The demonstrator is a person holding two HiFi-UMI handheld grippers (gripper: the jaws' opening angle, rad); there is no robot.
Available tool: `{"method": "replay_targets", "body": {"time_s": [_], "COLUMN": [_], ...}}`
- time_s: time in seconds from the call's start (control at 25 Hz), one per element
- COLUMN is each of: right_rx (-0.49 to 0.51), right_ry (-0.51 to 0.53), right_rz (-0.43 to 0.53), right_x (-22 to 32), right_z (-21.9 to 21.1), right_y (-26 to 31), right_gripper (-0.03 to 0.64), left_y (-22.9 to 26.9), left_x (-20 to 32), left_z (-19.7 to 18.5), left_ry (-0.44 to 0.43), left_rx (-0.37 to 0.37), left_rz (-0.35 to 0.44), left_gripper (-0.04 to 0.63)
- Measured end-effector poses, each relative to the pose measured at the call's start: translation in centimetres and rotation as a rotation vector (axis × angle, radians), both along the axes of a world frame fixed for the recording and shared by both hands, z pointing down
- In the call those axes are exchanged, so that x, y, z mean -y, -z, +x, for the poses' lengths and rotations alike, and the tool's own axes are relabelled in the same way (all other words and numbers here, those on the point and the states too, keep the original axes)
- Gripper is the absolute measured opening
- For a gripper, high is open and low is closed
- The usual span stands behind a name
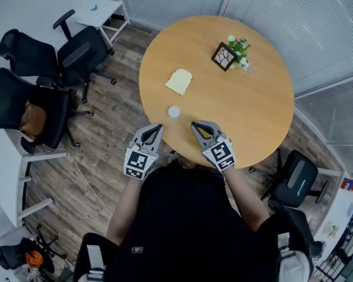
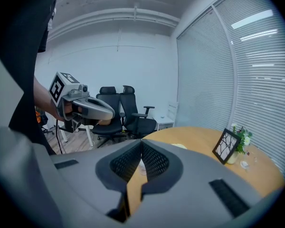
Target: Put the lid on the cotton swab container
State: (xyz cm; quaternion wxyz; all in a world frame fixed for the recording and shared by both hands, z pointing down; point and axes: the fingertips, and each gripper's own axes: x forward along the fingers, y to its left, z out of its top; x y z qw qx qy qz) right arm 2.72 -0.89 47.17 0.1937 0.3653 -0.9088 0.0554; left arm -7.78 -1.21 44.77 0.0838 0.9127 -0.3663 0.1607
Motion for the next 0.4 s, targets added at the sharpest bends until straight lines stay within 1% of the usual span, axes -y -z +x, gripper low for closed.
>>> {"method": "replay_targets", "body": {"time_s": [0.4], "right_rx": [-0.013], "right_ry": [-0.002], "right_rz": [-0.016], "right_x": [-0.29], "right_z": [0.27], "right_y": [-0.84], "right_gripper": [0.006], "left_y": [-0.54], "left_x": [-0.21], "left_z": [-0.02], "left_ry": [0.014], "left_rx": [0.004], "left_rz": [-0.008], "left_gripper": [0.006]}}
